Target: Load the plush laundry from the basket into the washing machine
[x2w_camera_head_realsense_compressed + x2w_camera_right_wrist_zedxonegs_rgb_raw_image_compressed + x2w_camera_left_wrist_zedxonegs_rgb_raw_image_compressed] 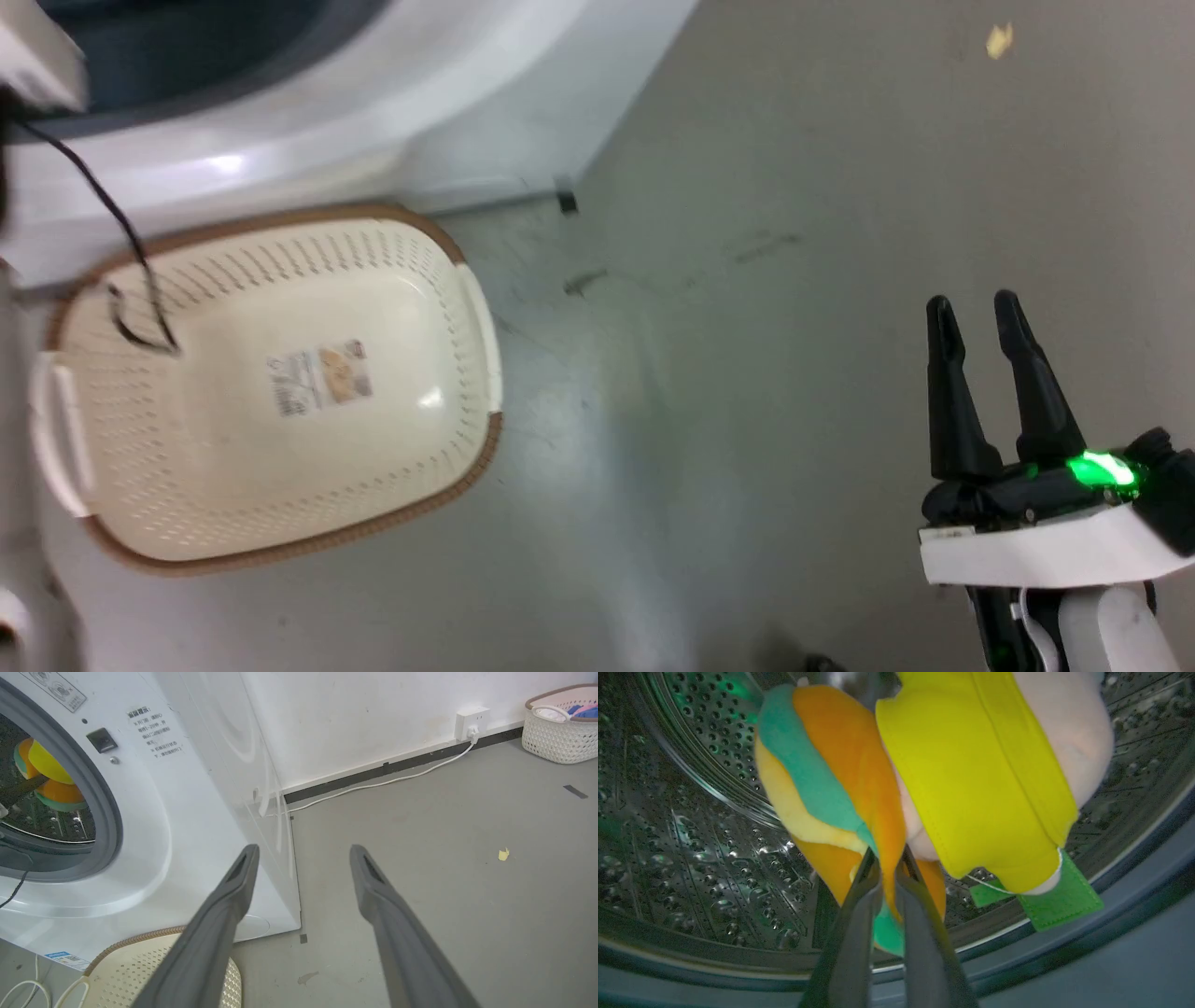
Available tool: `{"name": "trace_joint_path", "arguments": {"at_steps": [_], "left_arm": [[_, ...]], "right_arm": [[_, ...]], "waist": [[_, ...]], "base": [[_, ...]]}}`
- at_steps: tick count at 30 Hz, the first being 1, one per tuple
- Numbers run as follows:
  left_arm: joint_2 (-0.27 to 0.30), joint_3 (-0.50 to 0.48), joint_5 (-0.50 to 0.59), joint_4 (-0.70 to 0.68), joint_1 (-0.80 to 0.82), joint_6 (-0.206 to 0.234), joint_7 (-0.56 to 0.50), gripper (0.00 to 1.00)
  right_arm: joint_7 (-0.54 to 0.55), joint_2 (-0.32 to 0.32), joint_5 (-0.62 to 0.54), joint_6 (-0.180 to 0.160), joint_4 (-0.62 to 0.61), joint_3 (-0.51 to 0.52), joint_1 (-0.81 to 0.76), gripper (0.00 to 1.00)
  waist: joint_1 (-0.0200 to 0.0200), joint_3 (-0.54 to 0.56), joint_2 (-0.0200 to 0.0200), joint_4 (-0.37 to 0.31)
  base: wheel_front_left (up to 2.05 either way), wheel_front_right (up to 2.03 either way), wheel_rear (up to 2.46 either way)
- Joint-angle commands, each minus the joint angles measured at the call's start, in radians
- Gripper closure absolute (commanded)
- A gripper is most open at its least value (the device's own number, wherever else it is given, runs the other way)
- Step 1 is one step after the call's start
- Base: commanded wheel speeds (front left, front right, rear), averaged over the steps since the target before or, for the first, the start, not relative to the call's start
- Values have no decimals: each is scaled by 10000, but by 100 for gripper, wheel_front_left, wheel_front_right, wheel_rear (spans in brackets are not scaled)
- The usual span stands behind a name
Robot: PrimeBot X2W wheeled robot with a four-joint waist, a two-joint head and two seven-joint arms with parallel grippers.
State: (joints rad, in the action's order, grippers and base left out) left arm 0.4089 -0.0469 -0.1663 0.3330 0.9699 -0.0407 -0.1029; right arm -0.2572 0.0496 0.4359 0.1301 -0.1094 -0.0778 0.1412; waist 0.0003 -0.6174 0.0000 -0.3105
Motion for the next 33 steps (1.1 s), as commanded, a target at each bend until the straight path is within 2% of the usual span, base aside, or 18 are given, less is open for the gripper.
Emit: {"name": "trace_joint_path", "arguments": {"at_steps": [1,5,12,19,26,27,28,33], "left_arm": [[191,58,99,234,581,-60,-279,100],[810,410,497,1221,2131,-228,-1239,100],[1119,837,845,2884,3805,-238,-2082,100],[1318,1405,1378,3928,4462,-146,-2444,100],[1216,1770,1340,4591,4390,-390,-2435,100],[1185,1787,1307,4684,4361,-401,-2367,58],[1162,1810,1295,4781,4312,-394,-2259,0],[945,1696,949,5366,3870,-394,-1367,0]], "right_arm": [[-46,6,117,6,6,-40,212,0],[-46,6,310,6,32,-127,435,0],[-46,6,466,6,83,-234,675,0],[-46,6,522,6,103,-230,763,0],[-46,6,402,6,109,-155,823,0],[-46,6,368,6,111,-134,823,0],[-46,6,321,6,114,-112,820,0],[-46,6,-3,6,119,61,744,0]], "waist": [[-3,-758,0,-512],[-3,-1226,0,-707],[-3,-1716,0,-810],[-3,-1835,0,-748],[-3,-1662,0,-589],[-3,-1602,0,-559],[-3,-1524,0,-526],[-3,-905,0,-263]], "base": [[0,0,0],[0,0,0],[0,0,0],[0,0,0],[0,0,0],[0,0,0],[0,0,0],[0,0,0]]}}
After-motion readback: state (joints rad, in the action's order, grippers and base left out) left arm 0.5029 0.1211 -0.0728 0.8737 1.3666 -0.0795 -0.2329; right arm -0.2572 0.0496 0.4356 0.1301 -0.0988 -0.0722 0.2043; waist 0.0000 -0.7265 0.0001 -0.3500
